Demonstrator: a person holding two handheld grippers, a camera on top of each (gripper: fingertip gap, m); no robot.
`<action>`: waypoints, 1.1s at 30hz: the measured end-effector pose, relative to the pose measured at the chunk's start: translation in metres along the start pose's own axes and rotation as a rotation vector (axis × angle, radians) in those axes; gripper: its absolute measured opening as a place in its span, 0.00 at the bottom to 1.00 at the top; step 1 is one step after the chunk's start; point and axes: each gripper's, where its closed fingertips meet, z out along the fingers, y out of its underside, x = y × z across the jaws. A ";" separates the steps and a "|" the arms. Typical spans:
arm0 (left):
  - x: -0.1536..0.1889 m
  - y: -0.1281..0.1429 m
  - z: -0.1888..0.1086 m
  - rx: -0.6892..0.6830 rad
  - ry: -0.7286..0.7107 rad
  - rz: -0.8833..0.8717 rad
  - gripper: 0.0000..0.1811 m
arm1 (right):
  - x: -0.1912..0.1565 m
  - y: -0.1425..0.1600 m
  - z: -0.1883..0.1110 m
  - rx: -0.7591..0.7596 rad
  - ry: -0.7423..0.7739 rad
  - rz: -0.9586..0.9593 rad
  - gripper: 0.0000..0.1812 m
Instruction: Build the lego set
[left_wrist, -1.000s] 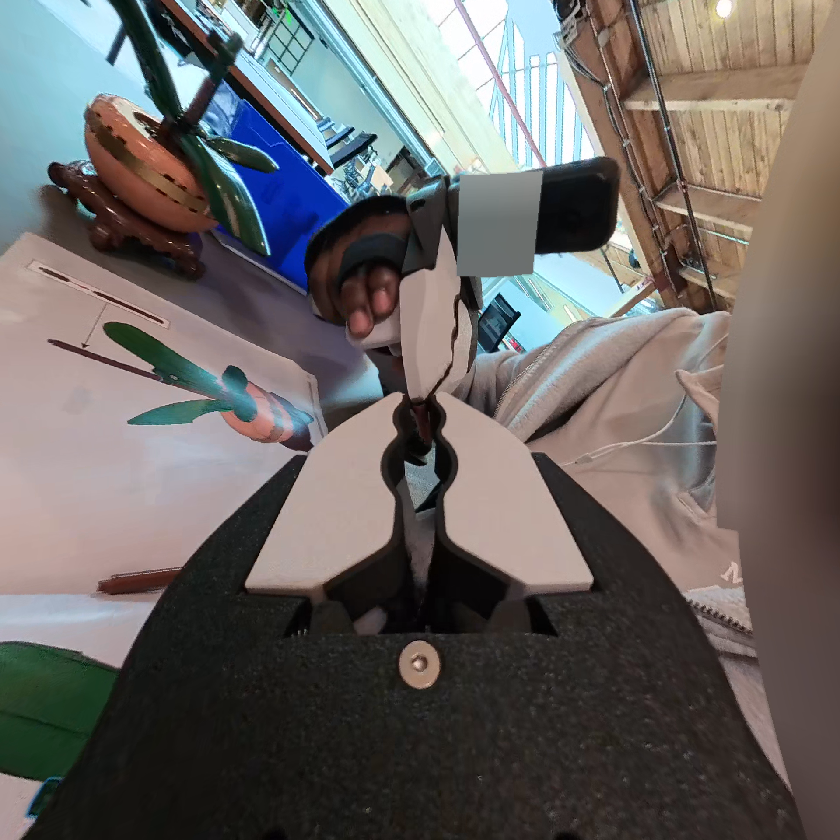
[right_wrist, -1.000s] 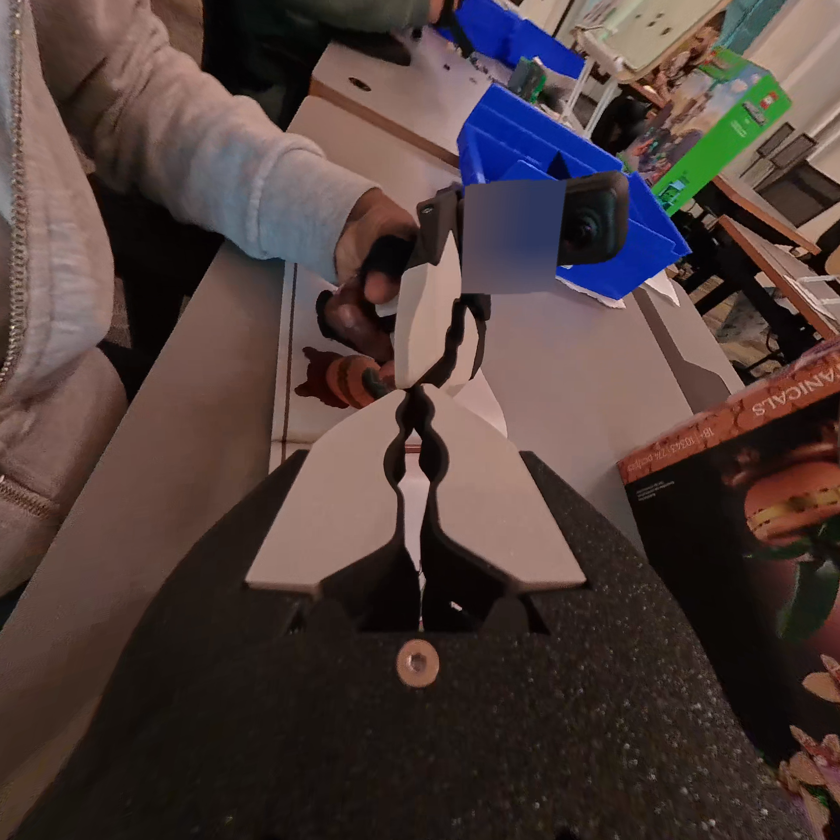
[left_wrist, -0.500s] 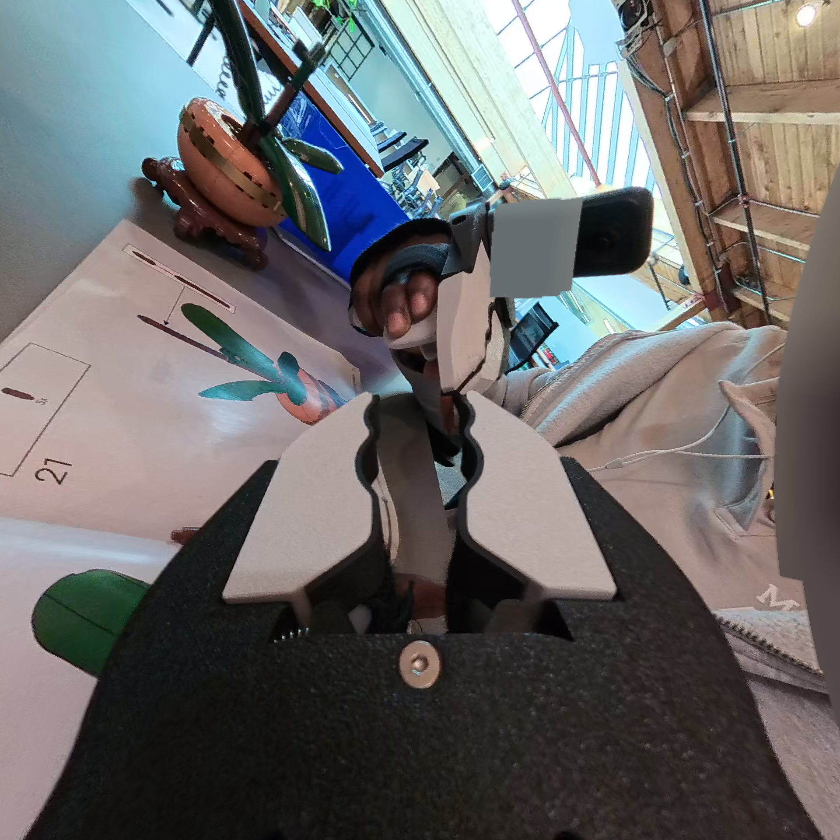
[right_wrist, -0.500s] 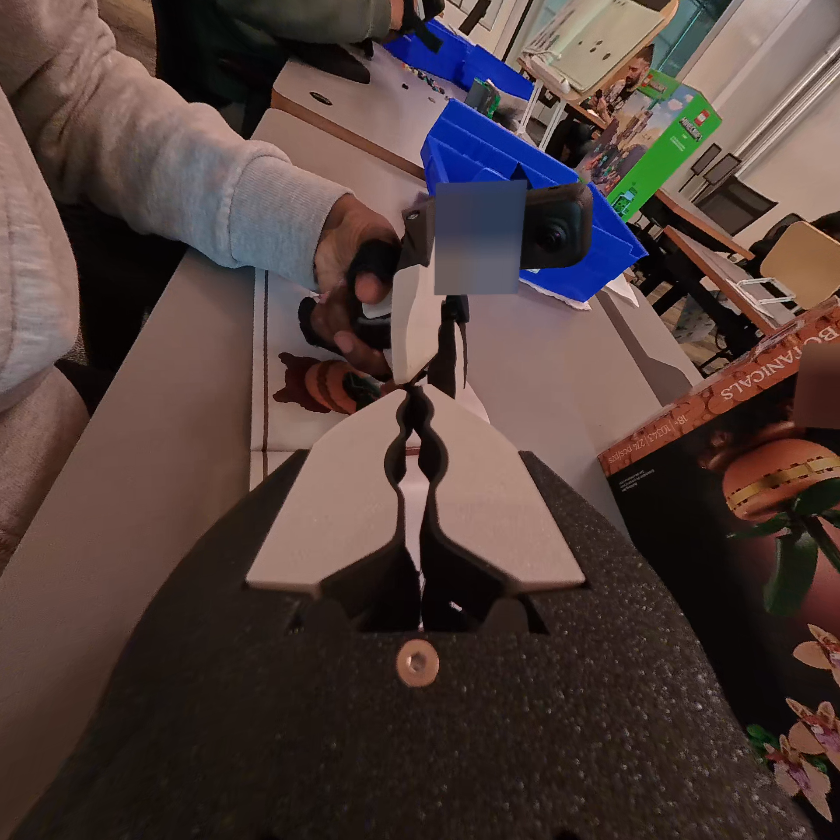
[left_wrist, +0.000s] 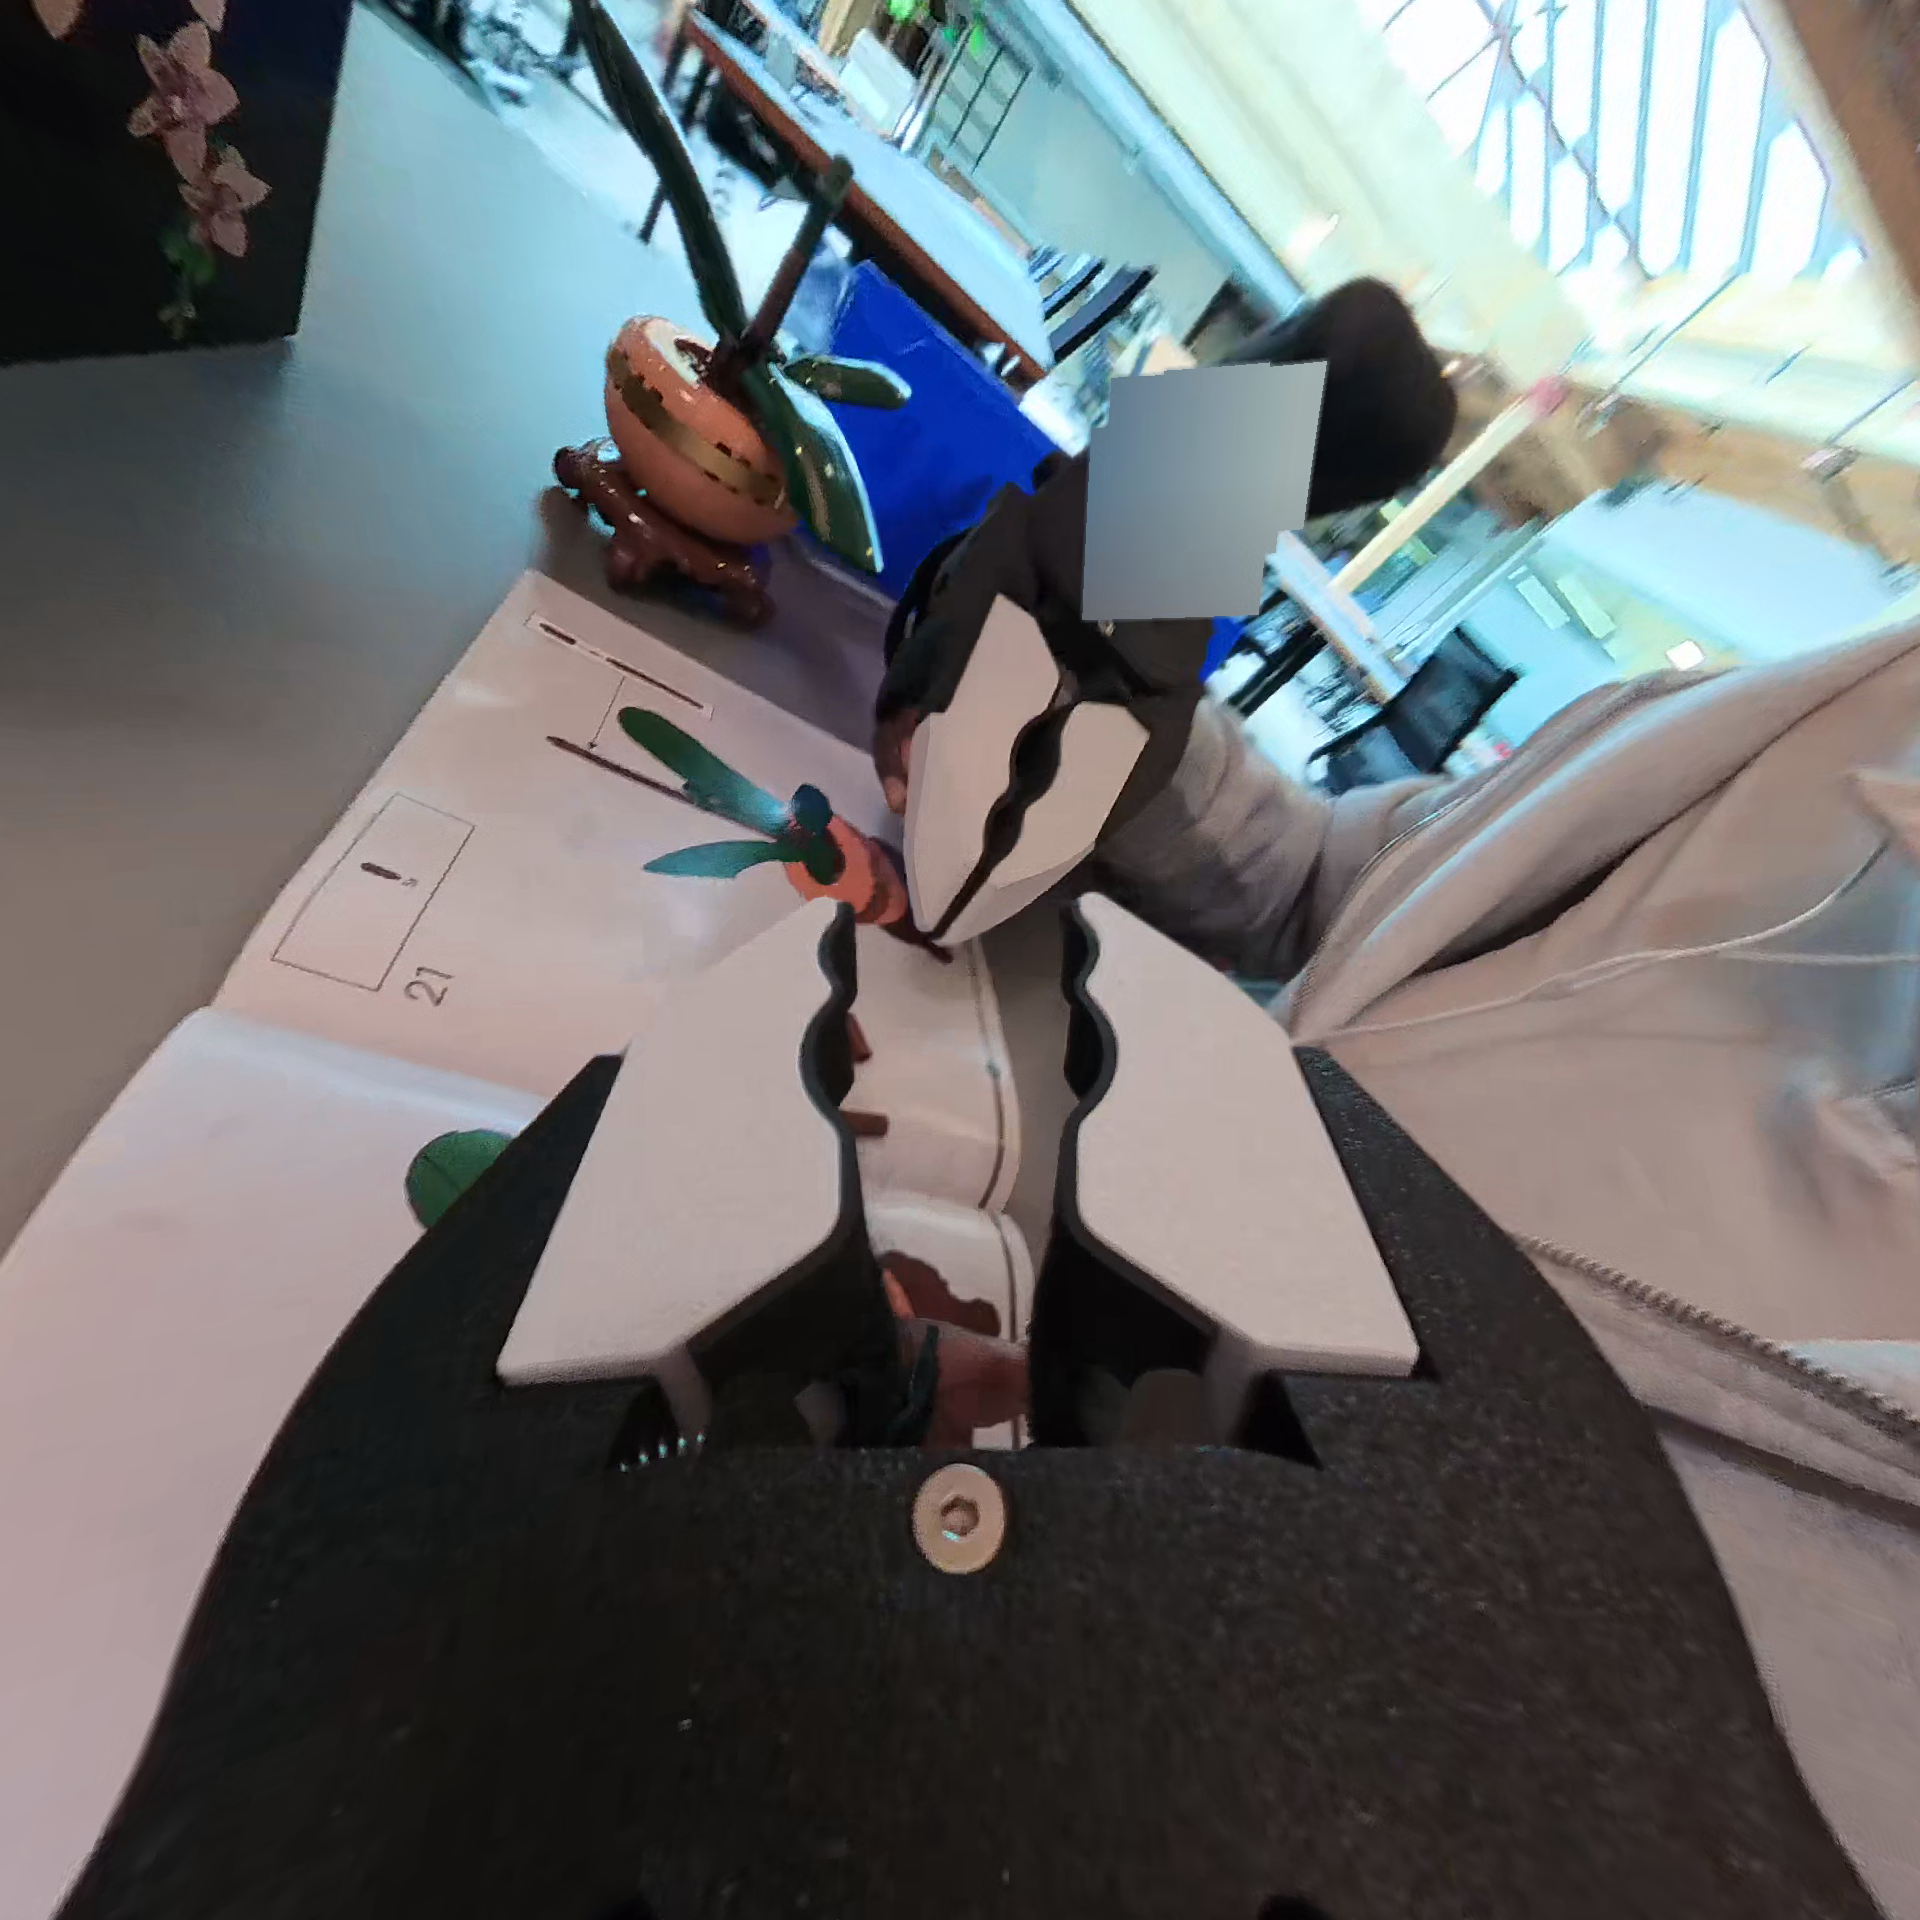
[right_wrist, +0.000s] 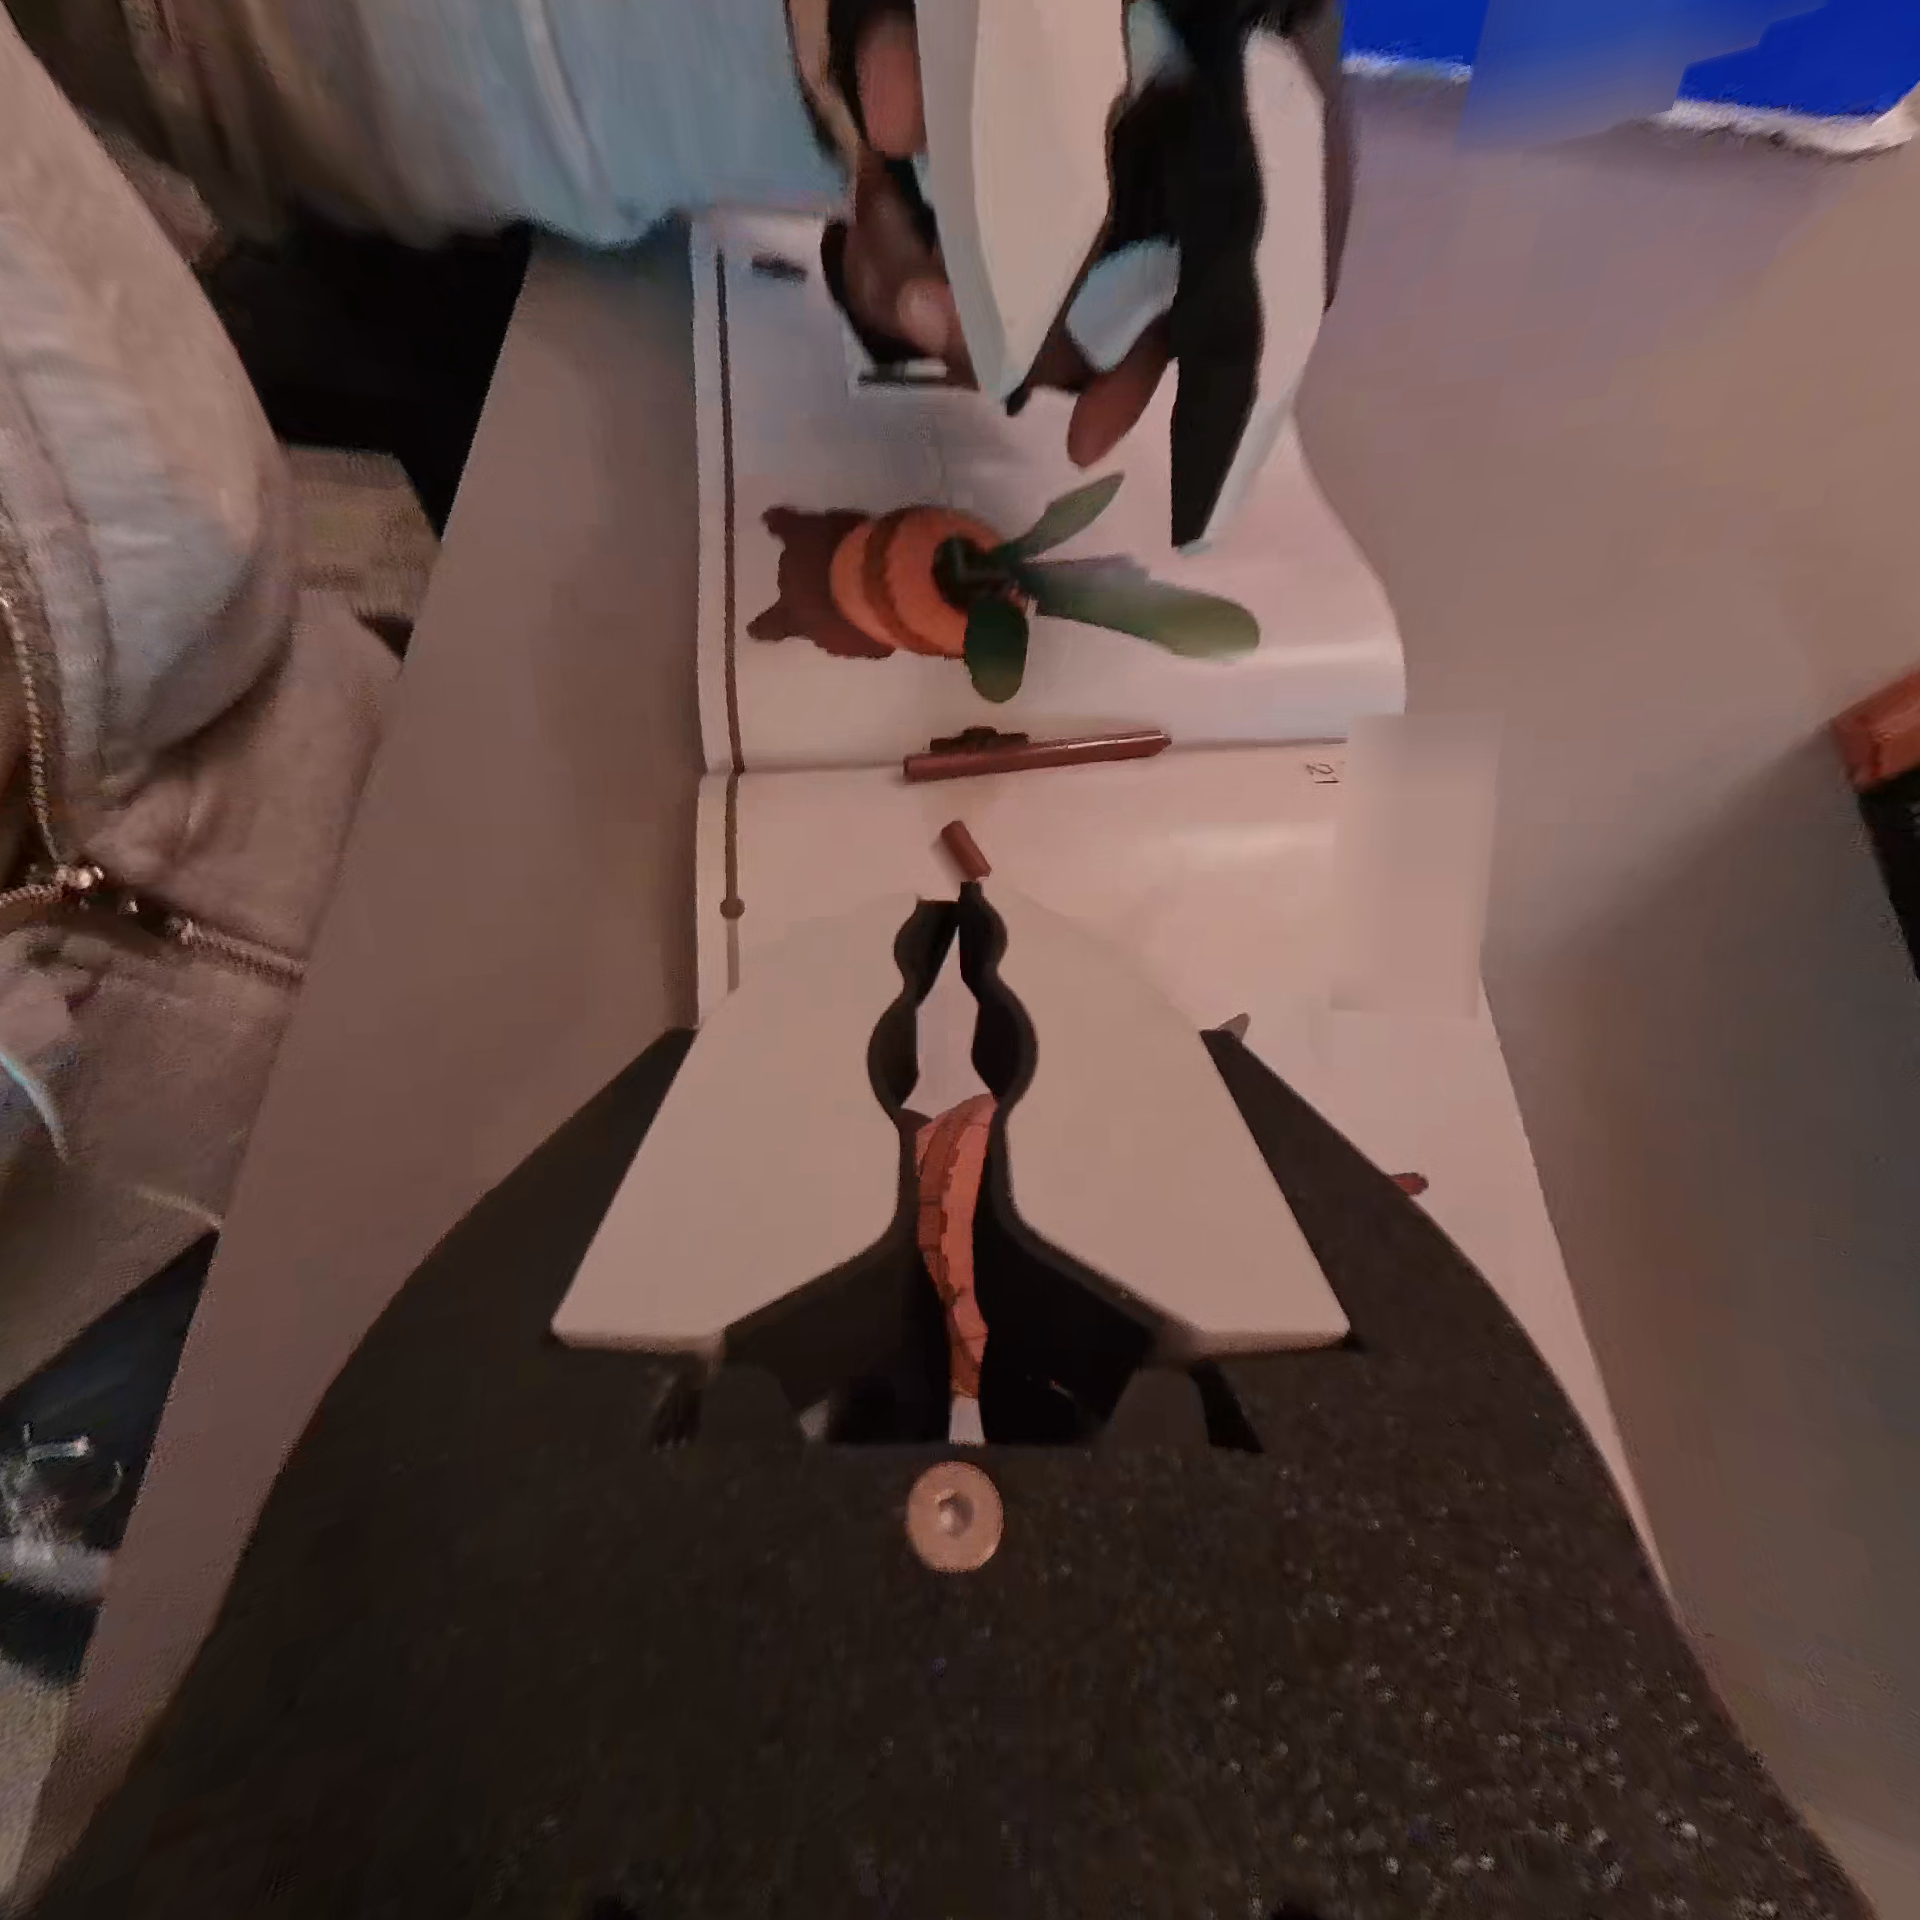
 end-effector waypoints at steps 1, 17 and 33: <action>0.002 0.002 -0.001 -0.017 -0.023 0.032 0.20 | 0.000 0.001 0.001 -0.042 -0.017 -0.033 0.03; -0.005 0.046 0.005 -0.206 -0.250 0.219 0.13 | 0.002 0.004 0.027 -0.316 -0.098 -0.228 0.02; -0.002 0.027 0.000 -0.179 -0.365 0.281 0.14 | -0.008 -0.011 -0.001 -0.224 0.128 -0.134 0.04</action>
